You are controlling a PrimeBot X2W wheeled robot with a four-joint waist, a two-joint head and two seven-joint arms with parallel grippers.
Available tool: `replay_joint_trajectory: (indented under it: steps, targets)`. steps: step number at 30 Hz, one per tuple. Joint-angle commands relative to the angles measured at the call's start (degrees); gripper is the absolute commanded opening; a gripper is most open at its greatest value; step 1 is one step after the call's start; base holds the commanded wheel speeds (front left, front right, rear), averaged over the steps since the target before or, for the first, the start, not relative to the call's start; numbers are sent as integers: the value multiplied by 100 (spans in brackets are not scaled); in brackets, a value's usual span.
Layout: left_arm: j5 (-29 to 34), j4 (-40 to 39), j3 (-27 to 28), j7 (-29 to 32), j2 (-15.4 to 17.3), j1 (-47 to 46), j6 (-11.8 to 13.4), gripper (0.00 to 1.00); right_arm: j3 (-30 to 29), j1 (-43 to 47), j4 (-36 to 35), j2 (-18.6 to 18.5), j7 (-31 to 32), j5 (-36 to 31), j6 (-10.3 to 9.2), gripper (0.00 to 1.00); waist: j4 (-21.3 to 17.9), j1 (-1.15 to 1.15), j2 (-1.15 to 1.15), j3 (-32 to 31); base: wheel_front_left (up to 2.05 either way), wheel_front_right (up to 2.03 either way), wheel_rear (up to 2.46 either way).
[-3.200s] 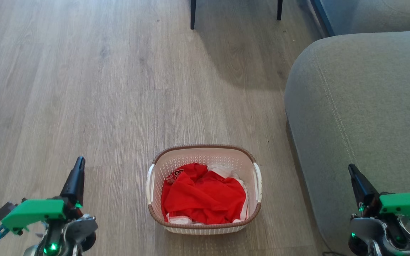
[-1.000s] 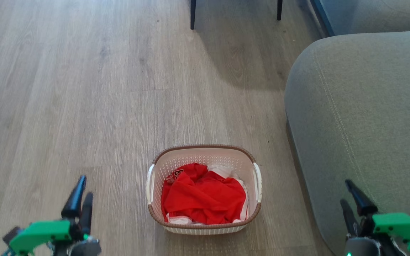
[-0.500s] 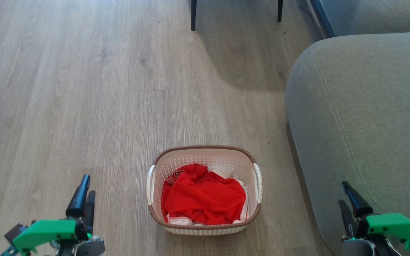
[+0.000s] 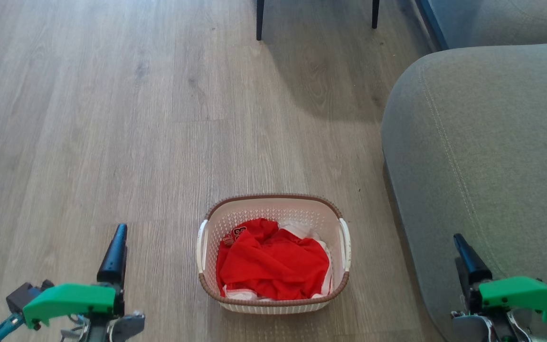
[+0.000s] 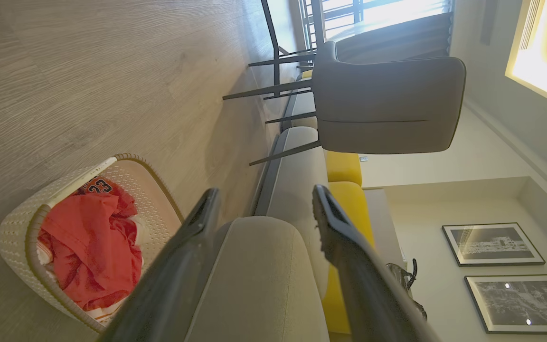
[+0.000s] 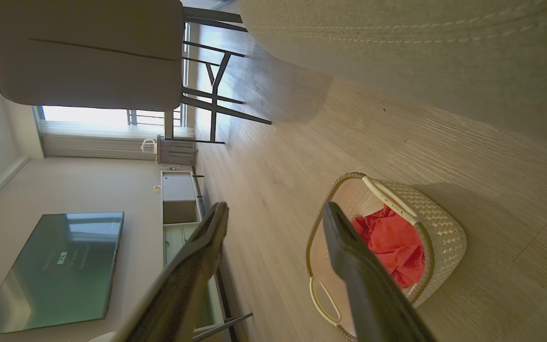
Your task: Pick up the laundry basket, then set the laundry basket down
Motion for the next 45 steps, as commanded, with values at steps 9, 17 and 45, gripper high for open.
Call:
replay_joint_trajectory:
  steps: [9,17,45]
  targets:
    - [1078,-463,-66,-218,38,-300,118,100,199,-293,-449,-47,-211,-1003,3,100,9,0,0,9,0,0,0]
    - [1820,-585,-157,-336,40,-282,177,100,286,-290,-591,-52,-329,-1690,3,100,15,0,0,14,0,0,0]
    - [4472,-763,-606,-805,183,-53,519,100,692,-196,-895,-71,-800,-3910,5,100,45,0,0,35,0,0,0]
